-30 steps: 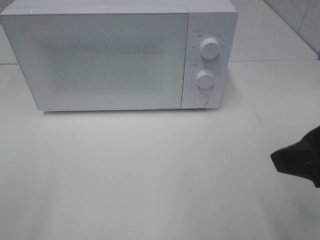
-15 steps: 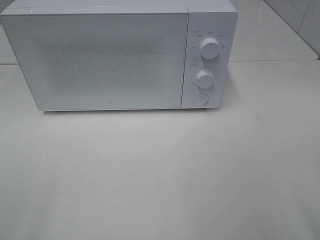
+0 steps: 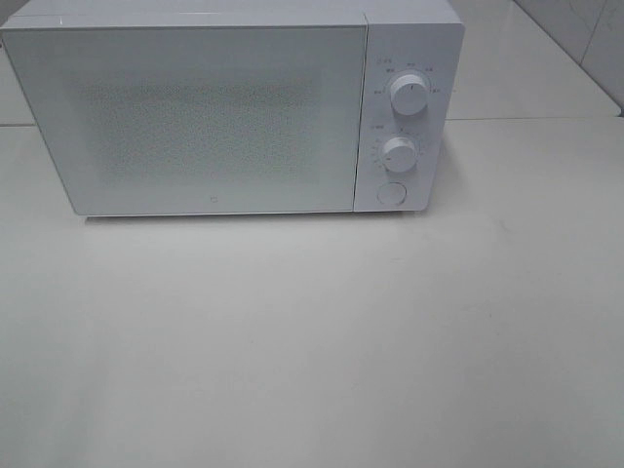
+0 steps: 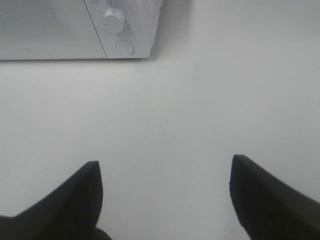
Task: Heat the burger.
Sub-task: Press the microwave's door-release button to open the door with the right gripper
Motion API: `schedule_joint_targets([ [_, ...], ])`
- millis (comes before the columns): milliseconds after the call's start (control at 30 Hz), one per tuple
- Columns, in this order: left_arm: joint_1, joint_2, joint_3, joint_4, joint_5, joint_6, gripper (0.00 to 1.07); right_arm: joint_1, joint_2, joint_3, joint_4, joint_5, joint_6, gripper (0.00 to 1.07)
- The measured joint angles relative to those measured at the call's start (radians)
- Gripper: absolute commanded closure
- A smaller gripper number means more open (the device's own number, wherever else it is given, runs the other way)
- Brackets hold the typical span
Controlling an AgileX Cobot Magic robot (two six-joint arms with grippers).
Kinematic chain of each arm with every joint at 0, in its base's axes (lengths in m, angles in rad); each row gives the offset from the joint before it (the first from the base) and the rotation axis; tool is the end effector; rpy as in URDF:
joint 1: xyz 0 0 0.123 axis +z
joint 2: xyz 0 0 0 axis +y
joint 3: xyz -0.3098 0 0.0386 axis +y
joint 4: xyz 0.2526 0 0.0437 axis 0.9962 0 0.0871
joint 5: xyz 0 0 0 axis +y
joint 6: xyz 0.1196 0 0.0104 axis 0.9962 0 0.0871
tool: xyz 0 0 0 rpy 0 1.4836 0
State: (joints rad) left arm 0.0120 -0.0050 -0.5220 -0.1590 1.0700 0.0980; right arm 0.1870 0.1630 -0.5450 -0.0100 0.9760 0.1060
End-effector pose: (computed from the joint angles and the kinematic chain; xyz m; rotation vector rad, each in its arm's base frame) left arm -0.0064 -0.0168 0.2731 0.0975 2.0162 -0.1197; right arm 0.0234 0.0034 0.2878 -0.0850 2.0801 0.1670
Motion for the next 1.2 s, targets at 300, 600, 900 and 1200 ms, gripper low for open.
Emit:
schedule_joint_targets([
  [300, 0.000, 0.000, 0.000, 0.000, 0.000, 0.000, 0.06, -0.003, -0.165, 0.052, -0.004, 0.000, 0.000, 0.38],
  [600, 0.000, 0.000, 0.000, 0.000, 0.000, 0.000, 0.06, -0.003, -0.167, 0.054, -0.004, -0.004, 0.001, 0.38],
  [900, 0.000, 0.000, 0.000, 0.000, 0.000, 0.000, 0.06, -0.003, -0.167, 0.054, -0.004, -0.004, 0.001, 0.38],
  [1200, 0.000, 0.000, 0.000, 0.000, 0.000, 0.000, 0.06, -0.003, -0.159, 0.038, -0.004, -0.069, 0.001, 0.38],
])
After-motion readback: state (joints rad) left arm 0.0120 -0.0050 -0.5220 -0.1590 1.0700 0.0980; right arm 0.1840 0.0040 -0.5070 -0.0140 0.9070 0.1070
